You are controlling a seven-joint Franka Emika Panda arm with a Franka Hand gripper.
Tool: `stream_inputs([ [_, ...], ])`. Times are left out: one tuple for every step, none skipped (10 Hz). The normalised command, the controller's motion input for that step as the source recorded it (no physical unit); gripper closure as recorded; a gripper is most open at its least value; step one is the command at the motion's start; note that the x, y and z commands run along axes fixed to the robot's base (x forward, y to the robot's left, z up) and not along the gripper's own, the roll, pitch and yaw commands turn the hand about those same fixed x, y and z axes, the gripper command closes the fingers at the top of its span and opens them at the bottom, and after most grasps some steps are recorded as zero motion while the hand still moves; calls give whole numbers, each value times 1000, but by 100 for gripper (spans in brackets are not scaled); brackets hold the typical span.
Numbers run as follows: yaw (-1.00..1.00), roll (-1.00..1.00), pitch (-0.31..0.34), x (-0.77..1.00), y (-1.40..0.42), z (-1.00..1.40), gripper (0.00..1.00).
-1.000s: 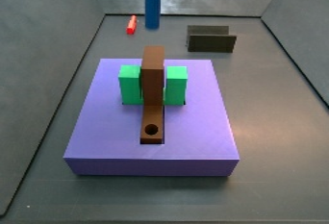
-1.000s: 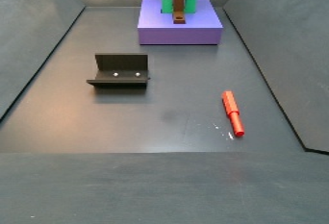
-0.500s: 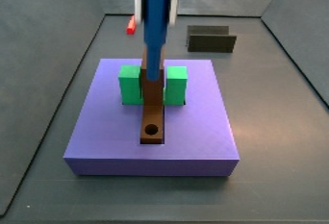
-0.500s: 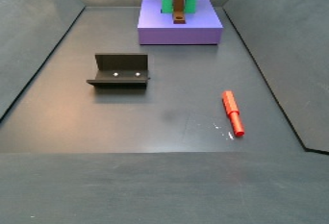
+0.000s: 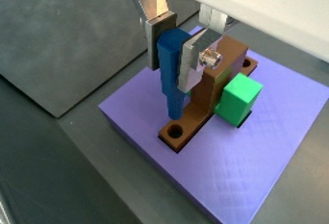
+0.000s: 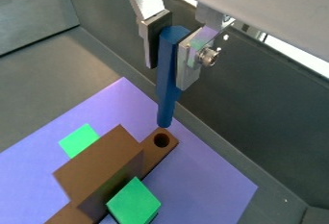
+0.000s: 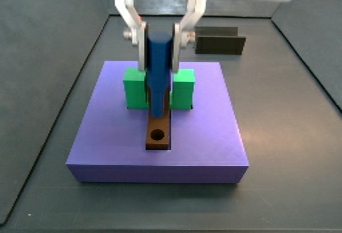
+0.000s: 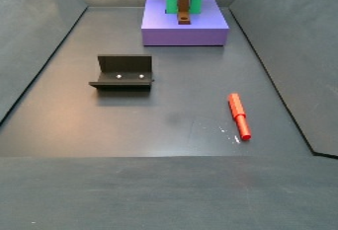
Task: Pick up the blue object. Move up. Place the blue object on the fixture. Regrasp the blue object. Move to above the board. Insert the blue object.
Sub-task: Insert the blue object.
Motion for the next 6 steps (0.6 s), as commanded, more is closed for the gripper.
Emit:
stream_inputs([
  [149,99,-44,83,-11,-263,100],
  [191,159,-30,140,-31,-160,100],
  [211,243,-6,43,-129,-26,100],
  [189,184,-26,89,-169,-140,100],
  [117,111,-20,143,-177,-249,100],
  [100,96,-13,109,-57,-309,100],
])
